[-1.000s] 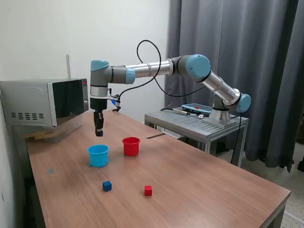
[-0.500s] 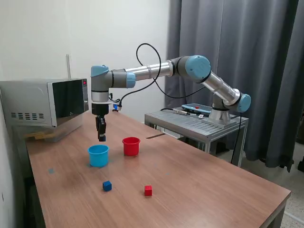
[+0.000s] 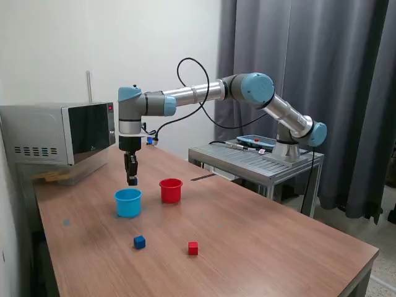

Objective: Place red objects in the red bin, and blue objects in the blue bin.

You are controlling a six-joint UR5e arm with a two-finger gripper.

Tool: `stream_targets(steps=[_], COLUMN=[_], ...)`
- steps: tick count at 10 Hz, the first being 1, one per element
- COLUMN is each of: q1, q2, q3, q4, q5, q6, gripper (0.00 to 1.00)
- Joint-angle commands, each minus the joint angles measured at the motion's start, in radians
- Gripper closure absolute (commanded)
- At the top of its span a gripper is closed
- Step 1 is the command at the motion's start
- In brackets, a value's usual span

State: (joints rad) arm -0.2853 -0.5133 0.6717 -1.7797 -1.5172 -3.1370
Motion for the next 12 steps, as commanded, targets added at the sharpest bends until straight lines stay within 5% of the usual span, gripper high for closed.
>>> stream_targets(steps=[1, 5, 6, 12], q1=[0.0, 0.0, 0.0, 0.0], q2=[0.001, 0.002, 0.002, 0.004], q3=[-0.001, 0.002, 0.002, -0.001], q4=[-0.001, -0.001, -0.003, -0.003], q5=[0.0, -0.001, -0.001, -0.001], q6=[-0.008, -0.008, -0.009, -0.008], gripper=[1.0, 1.0, 0.0, 0.0])
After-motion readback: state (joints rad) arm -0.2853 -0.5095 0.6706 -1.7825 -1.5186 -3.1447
